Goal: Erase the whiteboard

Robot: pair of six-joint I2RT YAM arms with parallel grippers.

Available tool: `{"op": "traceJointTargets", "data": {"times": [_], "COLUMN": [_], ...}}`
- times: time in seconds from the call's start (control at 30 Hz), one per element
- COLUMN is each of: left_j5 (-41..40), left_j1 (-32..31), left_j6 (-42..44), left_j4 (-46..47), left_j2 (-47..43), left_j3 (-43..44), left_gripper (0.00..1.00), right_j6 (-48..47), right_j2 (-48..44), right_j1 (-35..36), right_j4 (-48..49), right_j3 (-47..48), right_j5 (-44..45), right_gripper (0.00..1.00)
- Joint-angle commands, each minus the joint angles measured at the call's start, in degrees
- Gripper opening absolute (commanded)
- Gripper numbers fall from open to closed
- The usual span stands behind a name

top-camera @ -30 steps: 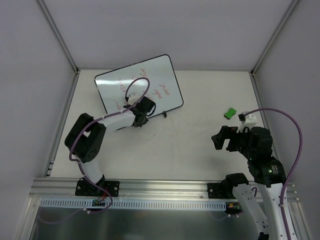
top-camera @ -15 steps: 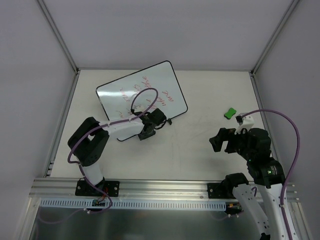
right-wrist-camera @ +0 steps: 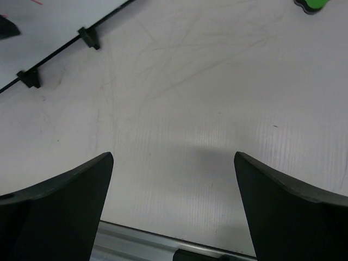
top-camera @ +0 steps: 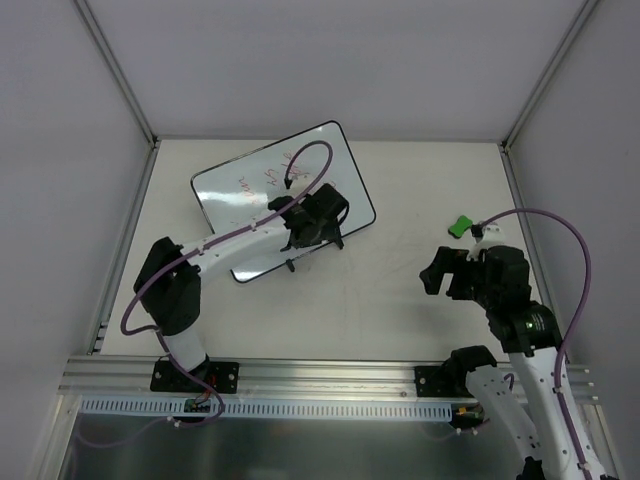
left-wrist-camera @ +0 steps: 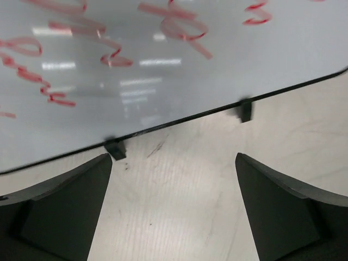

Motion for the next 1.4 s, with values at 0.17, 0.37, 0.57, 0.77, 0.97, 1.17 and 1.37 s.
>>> {"op": "traceJointTargets", "data": {"times": [0.17,0.37,0.57,0.77,0.97,1.17,1.37], "left_j5": [7.2,20.65,30.23,31.56,29.28,27.79,27.96], "left_j1": [6.57,18.97,29.6,37.42,41.39,41.83,41.83], "left_j6": [25.55,32.76,36.01,38.92,42.08,42.96,42.96], "left_j4": [0.24,1.21,1.47,1.74,2.0,2.17,2.61], "left_j2": [-3.54,-8.19,-16.8,-25.42,-29.3,-29.56,-28.95], "left_j3": [18.22,20.43,16.92,9.89,5.32,3.91,3.38], "left_gripper": [0.99,0.99,0.99,0.99,0.99,0.99,0.99], "right_j6": [10.94,15.07,20.52,22.2,21.32,20.97,21.49], "right_j2": [19.01,39.84,61.38,75.88,81.87,84.52,85.57], "right_j1": [0.38,-1.27,-7.6,-12.7,-15.52,-16.75,-17.81], "right_j4": [4.75,4.75,4.58,4.67,4.67,4.84,4.84], "right_j3": [8.24,20.72,33.27,42.17,46.4,46.93,45.7], "right_j5": [18.6,27.48,26.87,22.22,20.54,19.4,19.14], "right_gripper": [0.99,0.95,0.92,0.81,0.75,0.65,0.58]}}
